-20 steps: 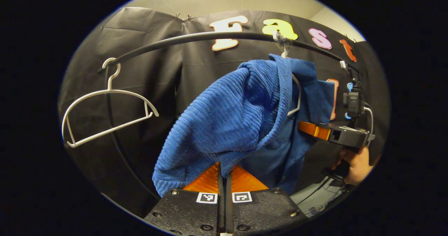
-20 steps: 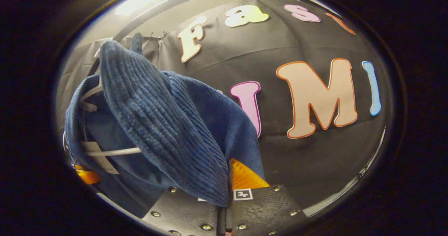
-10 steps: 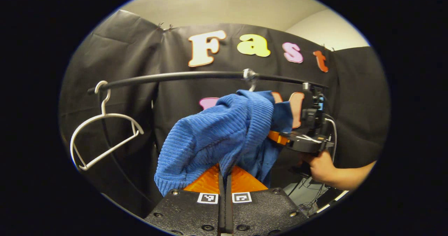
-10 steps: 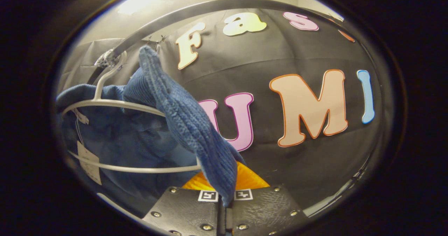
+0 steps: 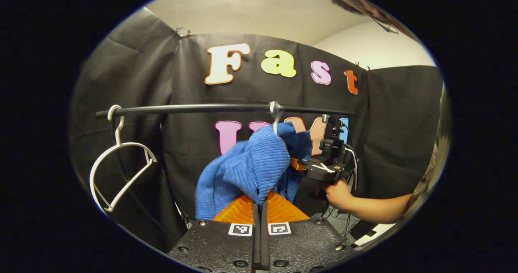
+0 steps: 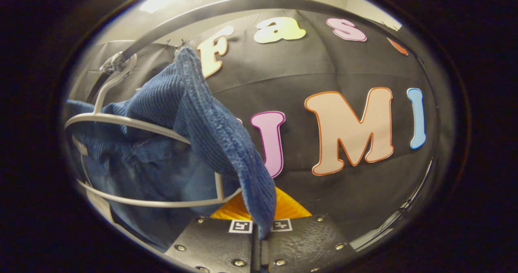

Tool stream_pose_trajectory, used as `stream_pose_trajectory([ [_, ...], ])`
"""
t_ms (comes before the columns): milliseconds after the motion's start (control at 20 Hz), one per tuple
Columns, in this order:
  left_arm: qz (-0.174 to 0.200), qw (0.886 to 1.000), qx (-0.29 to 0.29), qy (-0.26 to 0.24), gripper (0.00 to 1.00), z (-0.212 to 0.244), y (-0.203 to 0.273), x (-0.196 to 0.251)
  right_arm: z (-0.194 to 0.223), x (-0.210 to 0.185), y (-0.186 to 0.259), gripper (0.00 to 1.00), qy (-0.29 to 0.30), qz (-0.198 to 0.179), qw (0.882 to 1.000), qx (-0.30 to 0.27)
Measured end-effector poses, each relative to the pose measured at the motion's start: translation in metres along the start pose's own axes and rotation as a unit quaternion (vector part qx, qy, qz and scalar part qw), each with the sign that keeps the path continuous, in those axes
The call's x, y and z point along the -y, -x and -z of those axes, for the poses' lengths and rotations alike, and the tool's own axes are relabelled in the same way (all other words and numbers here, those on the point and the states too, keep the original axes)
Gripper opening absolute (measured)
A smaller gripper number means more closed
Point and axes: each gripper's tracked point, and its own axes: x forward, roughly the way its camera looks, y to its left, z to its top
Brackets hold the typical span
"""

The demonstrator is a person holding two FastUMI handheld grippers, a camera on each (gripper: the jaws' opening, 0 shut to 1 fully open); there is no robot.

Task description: Grasp the clothes on the hanger with both hands and then place them into the laundry hamper below.

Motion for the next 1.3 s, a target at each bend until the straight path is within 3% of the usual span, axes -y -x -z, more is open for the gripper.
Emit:
stream_pose_trajectory([
  [200,-0.009,1.000,-0.006,-0.014,0.02,-0.003,0.006,-0.014,-0.016,0.010,-0.012,0.05,-0.013,0.025,0.999,0.020],
  [350,-0.014,0.998,0.001,-0.055,0.00,-0.013,0.009,-0.021,-0.028,0.027,-0.022,0.05,-0.023,0.040,0.999,0.029],
  [600,-0.005,0.994,-0.029,-0.103,0.00,-0.007,0.010,-0.032,-0.009,0.024,-0.039,0.05,-0.009,0.037,0.999,0.012],
  [800,0.004,0.988,-0.038,-0.147,0.00,-0.015,0.015,-0.044,-0.016,0.023,-0.050,0.05,-0.015,0.026,0.999,0.017],
  [1000,0.040,0.989,-0.036,-0.138,0.00,-0.009,0.018,-0.051,-0.024,0.022,-0.055,0.05,-0.023,0.010,0.999,0.030],
  [1150,0.040,0.994,-0.036,-0.094,0.00,0.006,0.010,-0.064,-0.016,0.030,-0.053,0.05,-0.014,0.019,0.999,0.034],
  [1300,0.035,0.994,-0.035,-0.095,0.01,0.019,0.002,-0.074,-0.005,0.035,-0.055,0.05,0.000,0.022,0.999,0.034],
])
